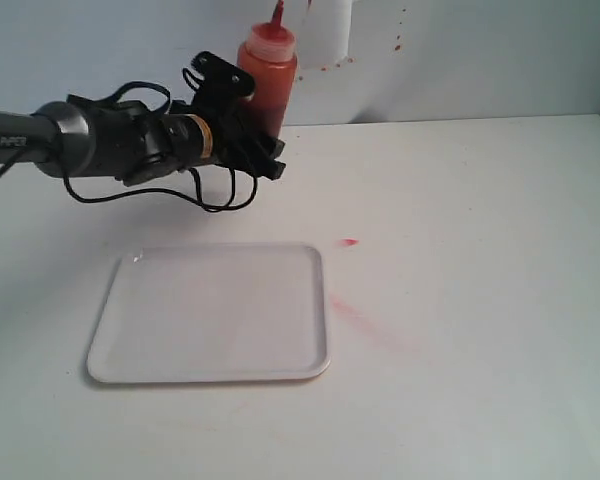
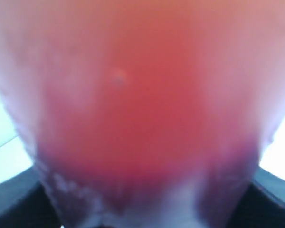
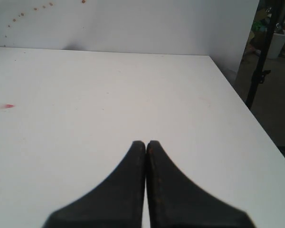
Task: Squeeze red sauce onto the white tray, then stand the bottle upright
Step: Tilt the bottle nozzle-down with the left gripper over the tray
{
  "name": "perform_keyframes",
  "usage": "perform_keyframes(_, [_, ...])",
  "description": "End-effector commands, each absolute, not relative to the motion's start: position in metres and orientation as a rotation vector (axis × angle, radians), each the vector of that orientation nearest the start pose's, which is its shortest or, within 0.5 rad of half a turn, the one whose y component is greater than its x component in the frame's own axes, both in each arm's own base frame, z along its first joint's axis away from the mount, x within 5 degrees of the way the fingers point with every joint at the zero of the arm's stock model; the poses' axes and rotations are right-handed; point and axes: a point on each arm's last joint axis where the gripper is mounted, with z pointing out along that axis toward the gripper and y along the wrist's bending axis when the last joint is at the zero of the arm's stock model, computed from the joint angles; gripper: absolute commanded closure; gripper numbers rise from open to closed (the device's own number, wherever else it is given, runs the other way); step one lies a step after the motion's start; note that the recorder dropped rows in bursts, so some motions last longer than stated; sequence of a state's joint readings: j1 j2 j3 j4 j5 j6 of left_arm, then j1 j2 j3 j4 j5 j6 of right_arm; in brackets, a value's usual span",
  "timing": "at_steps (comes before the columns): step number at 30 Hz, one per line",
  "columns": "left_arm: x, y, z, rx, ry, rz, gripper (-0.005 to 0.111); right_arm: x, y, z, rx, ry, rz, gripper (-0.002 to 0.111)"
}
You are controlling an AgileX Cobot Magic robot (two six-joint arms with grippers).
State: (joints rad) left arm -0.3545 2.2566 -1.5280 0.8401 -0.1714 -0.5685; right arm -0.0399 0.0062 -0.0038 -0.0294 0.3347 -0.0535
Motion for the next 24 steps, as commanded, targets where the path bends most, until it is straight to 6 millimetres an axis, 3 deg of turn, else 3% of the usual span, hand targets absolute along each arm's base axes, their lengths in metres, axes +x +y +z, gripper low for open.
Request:
perform_keyframes(1, [0.448, -0.175, 0.182, 0.686, 1.880, -0.252, 0.107, 0.054, -0.003, 0.183, -0.019, 1.819, -0.096, 0.108])
perform_keyframes(9, [0.388, -0.131, 0.220, 0.656, 1.886, -0.229, 0.107, 0.054, -0.003, 0.183, -0.019, 1.819, -0.096, 0.108])
perform_keyframes(15, [0.339, -0.090, 0.249, 0.530, 1.860, -0.231, 0.107, 0.054, -0.003, 0.183, -0.019, 1.819, -0.096, 0.108])
perform_keyframes(24, [0.273, -0.072, 0.262, 0.466, 1.833, -0.245, 0.107, 0.054, -0.003, 0.183, -0.019, 1.819, -0.096, 0.108])
